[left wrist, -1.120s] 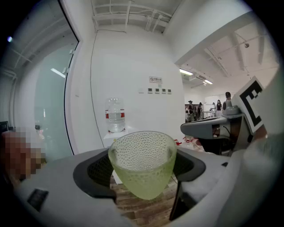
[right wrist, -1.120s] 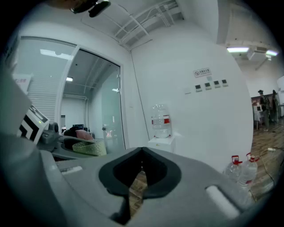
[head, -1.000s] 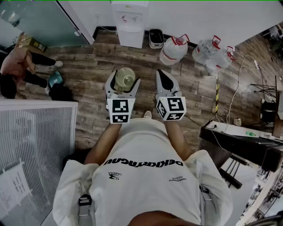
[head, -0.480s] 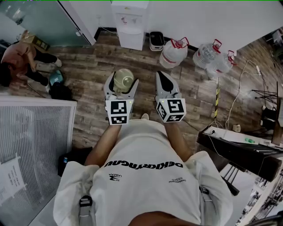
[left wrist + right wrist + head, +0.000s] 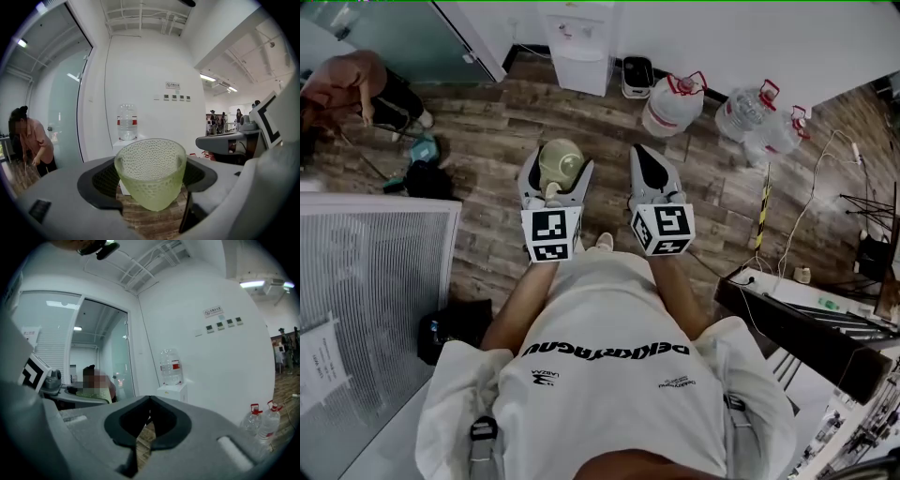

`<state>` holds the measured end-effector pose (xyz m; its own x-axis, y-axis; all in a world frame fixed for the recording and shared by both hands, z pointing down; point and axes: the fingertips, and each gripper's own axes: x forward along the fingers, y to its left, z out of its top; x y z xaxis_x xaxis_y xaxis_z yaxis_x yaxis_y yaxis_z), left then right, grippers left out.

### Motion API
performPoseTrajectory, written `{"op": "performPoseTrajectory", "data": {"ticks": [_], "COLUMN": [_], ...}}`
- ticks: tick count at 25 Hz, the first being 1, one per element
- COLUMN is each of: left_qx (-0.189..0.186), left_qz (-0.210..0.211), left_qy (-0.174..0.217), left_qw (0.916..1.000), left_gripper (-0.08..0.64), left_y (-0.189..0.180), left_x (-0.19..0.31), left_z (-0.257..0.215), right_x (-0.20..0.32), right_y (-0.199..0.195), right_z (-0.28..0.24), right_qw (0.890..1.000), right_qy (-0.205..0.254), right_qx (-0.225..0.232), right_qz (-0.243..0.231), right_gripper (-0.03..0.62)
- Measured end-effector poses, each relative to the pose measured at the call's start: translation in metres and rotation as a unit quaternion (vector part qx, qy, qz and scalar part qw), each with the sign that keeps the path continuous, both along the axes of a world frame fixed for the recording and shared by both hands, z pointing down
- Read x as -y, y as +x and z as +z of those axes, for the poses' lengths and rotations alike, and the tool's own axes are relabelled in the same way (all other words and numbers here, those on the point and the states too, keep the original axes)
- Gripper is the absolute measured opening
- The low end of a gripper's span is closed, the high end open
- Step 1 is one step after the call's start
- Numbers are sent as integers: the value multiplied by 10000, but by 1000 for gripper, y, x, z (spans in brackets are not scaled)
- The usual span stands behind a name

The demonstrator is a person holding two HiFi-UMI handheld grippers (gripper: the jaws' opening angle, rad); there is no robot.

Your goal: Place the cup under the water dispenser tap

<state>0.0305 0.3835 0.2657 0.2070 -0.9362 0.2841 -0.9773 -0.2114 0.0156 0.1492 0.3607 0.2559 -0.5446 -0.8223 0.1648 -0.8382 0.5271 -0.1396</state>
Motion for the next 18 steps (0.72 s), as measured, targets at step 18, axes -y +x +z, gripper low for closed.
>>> {"op": "performPoseTrajectory", "data": {"ticks": [18], "left_qx": [9], "left_qz": [275], "left_qy": [-74], "left_qw": [9996], "left_gripper": [380], "left_y": [-54], "left_x": [154], "left_z": [43], "right_x": [151], "right_y": [-47], "right_z": [43], "right_qw": [9994], "right_qy": [-224], "right_qx": [-166], "right_qz": [223], "right_gripper": [-3]}}
